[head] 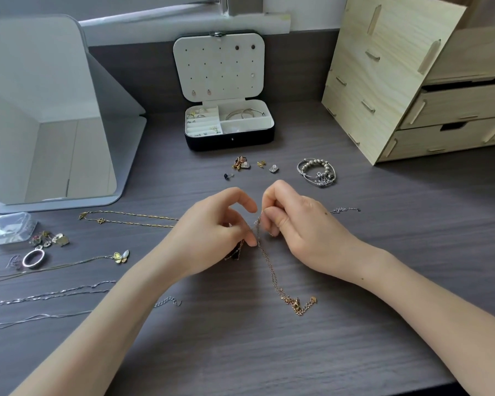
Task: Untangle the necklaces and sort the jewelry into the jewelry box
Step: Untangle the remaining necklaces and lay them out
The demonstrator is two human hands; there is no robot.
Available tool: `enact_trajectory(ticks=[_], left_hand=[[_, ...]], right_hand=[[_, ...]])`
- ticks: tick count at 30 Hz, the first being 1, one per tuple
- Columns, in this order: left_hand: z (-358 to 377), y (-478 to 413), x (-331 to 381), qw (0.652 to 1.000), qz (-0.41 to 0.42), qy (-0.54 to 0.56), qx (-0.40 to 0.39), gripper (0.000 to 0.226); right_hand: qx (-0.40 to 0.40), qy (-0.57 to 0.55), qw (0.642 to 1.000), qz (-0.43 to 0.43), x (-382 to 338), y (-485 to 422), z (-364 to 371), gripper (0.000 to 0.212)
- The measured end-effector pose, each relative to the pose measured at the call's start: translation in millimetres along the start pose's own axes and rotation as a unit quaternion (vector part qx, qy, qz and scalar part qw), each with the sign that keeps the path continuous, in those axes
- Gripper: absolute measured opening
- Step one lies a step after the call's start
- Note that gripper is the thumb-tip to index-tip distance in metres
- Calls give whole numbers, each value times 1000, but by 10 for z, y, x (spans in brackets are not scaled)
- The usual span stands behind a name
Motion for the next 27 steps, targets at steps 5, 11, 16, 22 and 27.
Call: enact_trajectory(ticks=[5,11,16,22,27], left_hand=[[-25,20,18,999,22,-14,38,40],[-28,9,-11,994,54,-67,60,40],[-13,4,-36,992,73,-91,50,40],[-38,40,-65,990,88,-101,41,50],[-53,33,-100,990,99,-92,37,53]], right_hand=[[12,31,999,0,16,-18,13,4],[7,62,998,22,37,-43,7,9],[0,88,995,40,31,-90,-30,10],[-6,137,989,46,52,-126,-53,4],[36,233,972,-9,84,-120,-55,23]])
Point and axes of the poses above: each hand's wrist, its own y-axis away from the middle knuckle, its own z-axis out of the palm, x = y × z, the point moved 3 cm from there along -y, towards the middle knuckle, and after that the axes turned 2 degrees about -z, right-handed, at the moved point
